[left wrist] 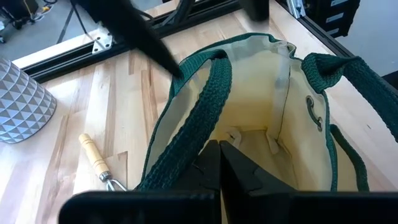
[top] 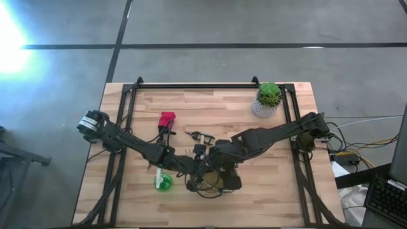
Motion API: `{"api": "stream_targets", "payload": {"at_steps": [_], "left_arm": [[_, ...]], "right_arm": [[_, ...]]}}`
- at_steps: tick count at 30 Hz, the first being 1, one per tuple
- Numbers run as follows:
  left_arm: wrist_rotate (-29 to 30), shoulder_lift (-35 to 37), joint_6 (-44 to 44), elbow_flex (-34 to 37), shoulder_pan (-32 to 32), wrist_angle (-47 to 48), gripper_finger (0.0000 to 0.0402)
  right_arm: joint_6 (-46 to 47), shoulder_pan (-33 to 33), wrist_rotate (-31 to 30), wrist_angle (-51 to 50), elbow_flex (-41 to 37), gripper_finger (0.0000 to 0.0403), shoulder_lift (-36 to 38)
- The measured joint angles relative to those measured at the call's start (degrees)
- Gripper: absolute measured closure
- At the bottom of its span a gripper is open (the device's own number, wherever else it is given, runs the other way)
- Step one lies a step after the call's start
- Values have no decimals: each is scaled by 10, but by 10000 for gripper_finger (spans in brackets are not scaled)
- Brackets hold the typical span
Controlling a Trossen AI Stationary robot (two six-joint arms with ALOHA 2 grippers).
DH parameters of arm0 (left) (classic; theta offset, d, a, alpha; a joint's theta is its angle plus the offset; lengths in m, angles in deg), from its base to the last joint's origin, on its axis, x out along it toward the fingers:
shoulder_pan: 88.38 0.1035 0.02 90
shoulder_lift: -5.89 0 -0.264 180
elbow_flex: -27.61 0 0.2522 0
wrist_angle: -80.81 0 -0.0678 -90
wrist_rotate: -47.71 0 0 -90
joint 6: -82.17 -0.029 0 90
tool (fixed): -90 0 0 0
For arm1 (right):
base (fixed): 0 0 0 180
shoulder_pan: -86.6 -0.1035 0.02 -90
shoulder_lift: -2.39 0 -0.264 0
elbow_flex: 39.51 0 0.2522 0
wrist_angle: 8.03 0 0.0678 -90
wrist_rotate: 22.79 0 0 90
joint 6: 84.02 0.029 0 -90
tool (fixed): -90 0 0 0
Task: Pick & Place Garden tools in Gardening bag
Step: Prepare the white gardening bag
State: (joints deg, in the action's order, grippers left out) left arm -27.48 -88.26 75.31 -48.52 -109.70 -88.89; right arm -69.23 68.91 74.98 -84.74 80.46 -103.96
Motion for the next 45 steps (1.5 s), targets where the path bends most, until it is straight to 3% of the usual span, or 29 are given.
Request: {"api": "stream_targets", "payload": {"at_steps": [5, 10, 14, 21, 27, 34, 45], "left_arm": [[-2, 0, 0, 0, 0, 1, 401], [-2, 0, 0, 0, 0, 1, 401], [6, 0, 0, 0, 0, 0, 401], [79, 0, -8, 0, 0, -13, 401], [92, 0, -21, 0, 7, -45, 401], [95, 0, -16, 0, 28, -60, 401], [95, 0, 48, 0, 81, -30, 401]], "right_arm": [[13, -15, -9, -89, 54, 230, 0], [47, -43, -110, -149, 66, 241, 7], [83, -65, -189, -164, 39, 250, 27], [165, -86, -268, -160, -58, 265, 88], [236, -86, -289, -122, -174, 274, 162], [251, -86, -289, -13, -299, 277, 260], [249, -86, -289, 109, -408, 281, 368]]}}
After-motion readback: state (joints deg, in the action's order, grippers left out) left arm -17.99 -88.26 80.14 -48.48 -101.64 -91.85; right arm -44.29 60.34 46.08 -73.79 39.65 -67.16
